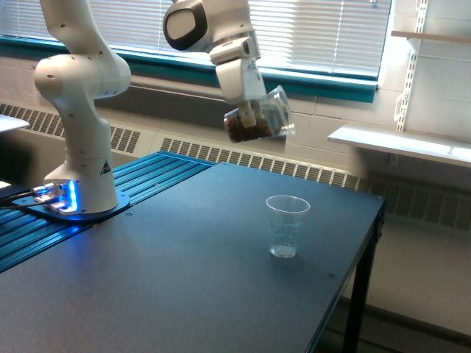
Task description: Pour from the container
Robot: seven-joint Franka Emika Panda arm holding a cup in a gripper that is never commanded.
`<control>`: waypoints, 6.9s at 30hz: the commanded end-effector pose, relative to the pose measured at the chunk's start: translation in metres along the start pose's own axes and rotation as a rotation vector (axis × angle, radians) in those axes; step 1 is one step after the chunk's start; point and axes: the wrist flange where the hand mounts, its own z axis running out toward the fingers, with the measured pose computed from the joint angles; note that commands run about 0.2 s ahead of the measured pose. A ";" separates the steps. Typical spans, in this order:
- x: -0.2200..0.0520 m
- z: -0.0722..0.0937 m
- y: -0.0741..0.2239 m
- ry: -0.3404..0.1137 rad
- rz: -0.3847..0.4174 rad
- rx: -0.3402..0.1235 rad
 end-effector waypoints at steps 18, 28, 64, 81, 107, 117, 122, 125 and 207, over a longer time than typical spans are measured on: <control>-0.044 0.030 -0.007 -0.039 -0.088 -0.085; -0.054 0.042 -0.015 -0.055 -0.105 -0.130; -0.066 0.061 -0.042 -0.058 -0.155 -0.312; -0.069 0.067 -0.057 -0.057 -0.177 -0.379; -0.061 0.057 -0.065 -0.033 -0.208 -0.463; -0.059 0.054 -0.068 -0.031 -0.234 -0.493; -0.059 0.053 -0.070 -0.031 -0.243 -0.503; -0.059 0.053 -0.070 -0.032 -0.247 -0.509; -0.053 0.040 -0.085 -0.042 -0.376 -0.686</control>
